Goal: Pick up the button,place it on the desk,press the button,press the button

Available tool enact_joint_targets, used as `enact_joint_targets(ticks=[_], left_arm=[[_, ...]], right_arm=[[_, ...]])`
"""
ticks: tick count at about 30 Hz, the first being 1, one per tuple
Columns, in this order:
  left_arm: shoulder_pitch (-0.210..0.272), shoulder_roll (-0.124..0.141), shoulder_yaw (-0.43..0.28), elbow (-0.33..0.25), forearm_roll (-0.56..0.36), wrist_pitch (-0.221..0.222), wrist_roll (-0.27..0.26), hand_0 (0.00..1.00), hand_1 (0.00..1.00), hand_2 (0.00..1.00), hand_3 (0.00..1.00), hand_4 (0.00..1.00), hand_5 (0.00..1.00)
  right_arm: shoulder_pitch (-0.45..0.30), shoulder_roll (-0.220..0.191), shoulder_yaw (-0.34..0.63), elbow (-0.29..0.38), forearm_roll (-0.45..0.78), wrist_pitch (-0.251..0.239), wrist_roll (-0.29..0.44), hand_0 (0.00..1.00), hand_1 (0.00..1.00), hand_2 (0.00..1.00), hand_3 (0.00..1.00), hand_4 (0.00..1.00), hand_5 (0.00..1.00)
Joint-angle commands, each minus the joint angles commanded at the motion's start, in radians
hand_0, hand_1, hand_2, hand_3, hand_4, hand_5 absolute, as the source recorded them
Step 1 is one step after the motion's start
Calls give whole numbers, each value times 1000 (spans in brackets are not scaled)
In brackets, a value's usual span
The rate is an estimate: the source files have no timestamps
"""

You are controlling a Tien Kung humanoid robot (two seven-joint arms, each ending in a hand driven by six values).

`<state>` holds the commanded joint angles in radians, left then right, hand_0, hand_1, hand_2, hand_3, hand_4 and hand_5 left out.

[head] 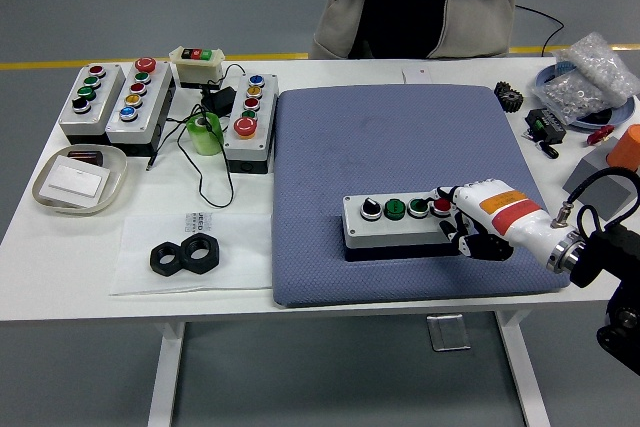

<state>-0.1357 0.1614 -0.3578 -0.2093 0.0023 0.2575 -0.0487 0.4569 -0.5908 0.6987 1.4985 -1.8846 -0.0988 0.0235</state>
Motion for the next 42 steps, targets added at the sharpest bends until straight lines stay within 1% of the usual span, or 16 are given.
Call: enact_joint_targets(ticks=[9,13,16,17,21,22,23,24,26,28,29,34,35,40,41,42], left_arm=[[-1,0,0,0,-1,0,0,718,825,852,821,623,998],[0,0,2,0,-4,0,-1,717,825,851,822,621,998],[-1,0,4,0,-6,0,-2,717,825,851,822,621,998],[-1,0,4,0,-6,0,-2,717,825,851,822,621,998],[-2,0,2,0,-5,0,-1,717,825,851,822,621,998],[-2,0,2,0,-5,0,-1,717,825,851,822,621,998],[-2,0,2,1,-4,0,-1,716,825,851,822,622,998],[-2,0,2,1,-4,0,-1,716,825,851,822,622,998],[-2,0,2,1,-4,0,-1,716,825,851,822,622,998],[-2,0,1,1,-4,0,-1,716,825,851,822,622,998],[-1,0,0,1,-3,0,-1,716,825,851,822,622,998],[0,-1,0,1,-1,0,0,716,825,851,822,622,998],[0,-1,-2,1,1,0,1,716,825,851,821,622,998],[0,-1,-4,1,5,0,2,716,825,851,821,622,998],[0,-1,-5,1,5,0,2,717,825,850,821,621,998],[1,-1,-5,1,7,0,3,717,825,850,821,621,998]], right_arm=[[2,-1,-11,1,-3,3,-3,324,92,209,736,422,2],[-3,-3,12,13,1,-12,2,328,94,212,741,435,2],[-11,-11,50,37,13,-48,7,328,94,212,741,435,2],[-13,-12,57,42,16,-55,7,392,142,267,818,576,2],[-27,-20,110,70,56,-122,4,392,142,267,818,576,2],[-33,-22,133,78,79,-132,-9,392,142,267,818,576,2],[-37,-23,153,82,100,-132,-21,333,213,332,998,603,2],[-39,-23,159,84,106,-132,-24,333,213,332,998,603,2],[-52,-23,190,81,179,-163,-18,333,213,332,998,603,2],[-58,-22,201,78,228,-175,-12,333,213,332,998,603,2],[-70,-19,226,74,273,-186,4,802,739,827,998,699,84],[-99,-6,282,52,487,-201,65,802,739,827,998,699,84],[-109,2,300,41,526,-201,88,888,832,910,977,665,178],[-137,25,364,5,740,-199,141,888,832,910,977,665,178],[-140,28,373,-1,779,-199,143,902,841,912,927,632,218],[-150,34,397,-20,825,-199,142,902,841,912,927,632,218]])
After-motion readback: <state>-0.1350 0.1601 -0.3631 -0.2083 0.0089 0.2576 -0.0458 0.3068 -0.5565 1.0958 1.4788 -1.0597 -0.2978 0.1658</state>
